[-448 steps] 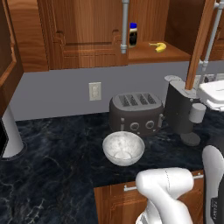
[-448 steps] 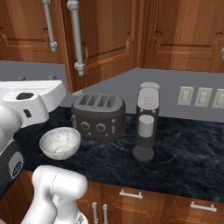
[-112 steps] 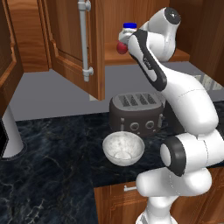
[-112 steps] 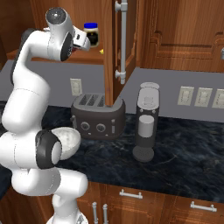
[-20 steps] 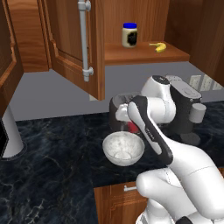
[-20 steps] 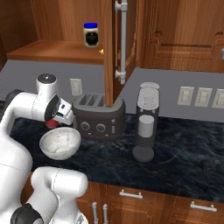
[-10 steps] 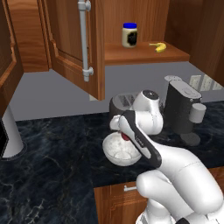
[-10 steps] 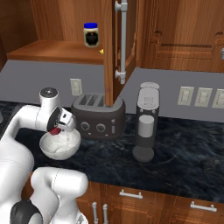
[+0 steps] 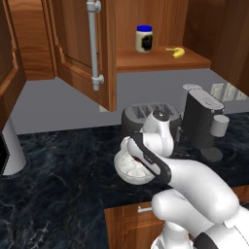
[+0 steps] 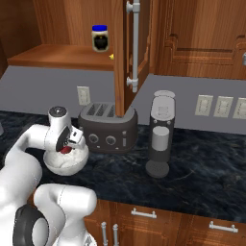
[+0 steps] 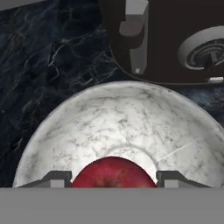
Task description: Open the cabinet. Pick the apple and banana from the cabinet and place them into the bowl. Then close the cabinet.
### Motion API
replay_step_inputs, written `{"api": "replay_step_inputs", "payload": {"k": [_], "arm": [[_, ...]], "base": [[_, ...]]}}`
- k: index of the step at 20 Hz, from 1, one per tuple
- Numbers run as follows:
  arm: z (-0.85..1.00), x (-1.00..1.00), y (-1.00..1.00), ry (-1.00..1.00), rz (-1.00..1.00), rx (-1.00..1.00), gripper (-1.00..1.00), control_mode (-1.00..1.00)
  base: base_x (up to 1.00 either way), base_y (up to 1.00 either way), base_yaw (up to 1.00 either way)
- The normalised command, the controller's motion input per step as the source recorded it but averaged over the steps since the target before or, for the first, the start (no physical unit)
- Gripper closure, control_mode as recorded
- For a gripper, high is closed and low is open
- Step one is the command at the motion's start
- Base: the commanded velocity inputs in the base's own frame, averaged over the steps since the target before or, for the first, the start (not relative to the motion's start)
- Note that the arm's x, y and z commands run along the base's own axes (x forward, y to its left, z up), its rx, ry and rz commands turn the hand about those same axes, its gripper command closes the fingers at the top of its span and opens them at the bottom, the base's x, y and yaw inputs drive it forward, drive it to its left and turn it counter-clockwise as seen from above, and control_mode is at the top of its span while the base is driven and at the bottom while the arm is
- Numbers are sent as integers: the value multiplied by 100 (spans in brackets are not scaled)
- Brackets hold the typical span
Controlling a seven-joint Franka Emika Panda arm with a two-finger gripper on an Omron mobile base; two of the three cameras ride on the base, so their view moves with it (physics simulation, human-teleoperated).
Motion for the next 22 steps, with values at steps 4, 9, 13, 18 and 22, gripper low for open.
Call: {"api": "replay_step_inputs", "payload": {"k": [4,9,13,18,22], "arm": [[-24,23,0,-3,0,0,-100,-100],[-4,4,0,-2,0,0,-100,-100],[18,0,0,0,0,0,-100,-100],[54,-3,-1,1,0,0,-100,-100],[79,-13,-9,0,-1,-2,-100,-100]], "base": [[0,0,0],[0,0,0],[0,0,0],[0,0,0],[0,0,0]]}}
